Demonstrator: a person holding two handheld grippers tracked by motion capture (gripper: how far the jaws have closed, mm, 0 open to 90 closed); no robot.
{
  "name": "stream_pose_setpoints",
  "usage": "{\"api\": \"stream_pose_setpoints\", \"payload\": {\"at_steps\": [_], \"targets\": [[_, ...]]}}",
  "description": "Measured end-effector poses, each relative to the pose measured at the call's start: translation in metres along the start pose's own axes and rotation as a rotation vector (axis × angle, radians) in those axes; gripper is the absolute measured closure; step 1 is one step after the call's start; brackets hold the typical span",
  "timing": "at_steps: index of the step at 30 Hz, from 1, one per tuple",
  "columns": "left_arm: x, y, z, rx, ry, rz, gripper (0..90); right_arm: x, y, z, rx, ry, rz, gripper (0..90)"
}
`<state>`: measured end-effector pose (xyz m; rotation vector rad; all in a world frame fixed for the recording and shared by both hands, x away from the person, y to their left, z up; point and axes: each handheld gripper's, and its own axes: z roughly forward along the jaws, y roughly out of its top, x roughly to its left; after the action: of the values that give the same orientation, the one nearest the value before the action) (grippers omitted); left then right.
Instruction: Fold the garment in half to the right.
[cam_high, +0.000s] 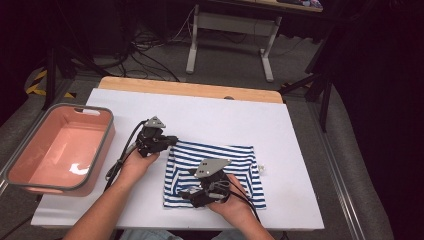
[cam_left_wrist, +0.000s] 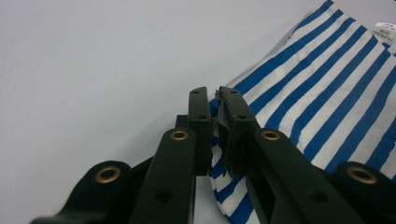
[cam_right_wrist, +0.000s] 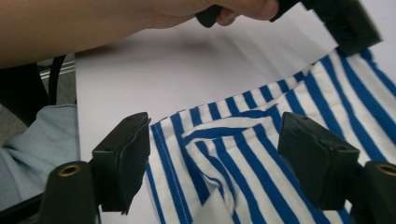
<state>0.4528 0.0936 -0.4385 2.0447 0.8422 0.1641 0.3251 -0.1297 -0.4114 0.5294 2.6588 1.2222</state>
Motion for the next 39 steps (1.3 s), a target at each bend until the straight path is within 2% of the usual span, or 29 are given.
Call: {"api": "stream_pose_setpoints", "payload": {"at_steps": [5, 14, 25, 26, 27, 29, 31, 33, 39], "targets": [[0.001, 0.0, 0.0, -0.002, -0.002, -0.004, 83.7, 0.006, 0.001, 0.013, 0.028, 0.048, -0.015, 29.7], [0.001, 0.0, -0.001, -0.001, -0.006, -0.005, 83.7, 0.016, -0.001, 0.032, 0.091, 0.106, -0.036, 32.4], [0.002, -0.001, -0.001, 0.002, -0.007, -0.011, 83.7, 0.019, -0.005, 0.048, 0.149, 0.125, -0.01, 34.4], [0.002, -0.001, -0.001, 0.001, -0.006, -0.012, 83.6, 0.019, -0.006, 0.05, 0.156, 0.123, -0.012, 34.6], [0.002, -0.001, -0.001, 0.003, -0.005, -0.01, 83.7, 0.018, -0.006, 0.051, 0.167, 0.121, -0.038, 34.7], [0.002, -0.001, -0.001, 0.002, -0.004, -0.007, 83.7, 0.021, -0.007, 0.054, 0.178, 0.11, -0.02, 34.4], [0.002, -0.001, -0.001, 0.003, -0.004, -0.008, 83.7, 0.022, -0.008, 0.055, 0.181, 0.103, -0.052, 34.0], [0.002, -0.001, -0.001, 0.001, -0.005, -0.011, 83.7, 0.026, -0.008, 0.056, 0.179, 0.086, -0.048, 34.2], [0.004, -0.002, -0.001, 0.003, 0.002, -0.018, 84.7, 0.033, -0.008, 0.061, 0.176, 0.033, -0.089, 39.1]]}}
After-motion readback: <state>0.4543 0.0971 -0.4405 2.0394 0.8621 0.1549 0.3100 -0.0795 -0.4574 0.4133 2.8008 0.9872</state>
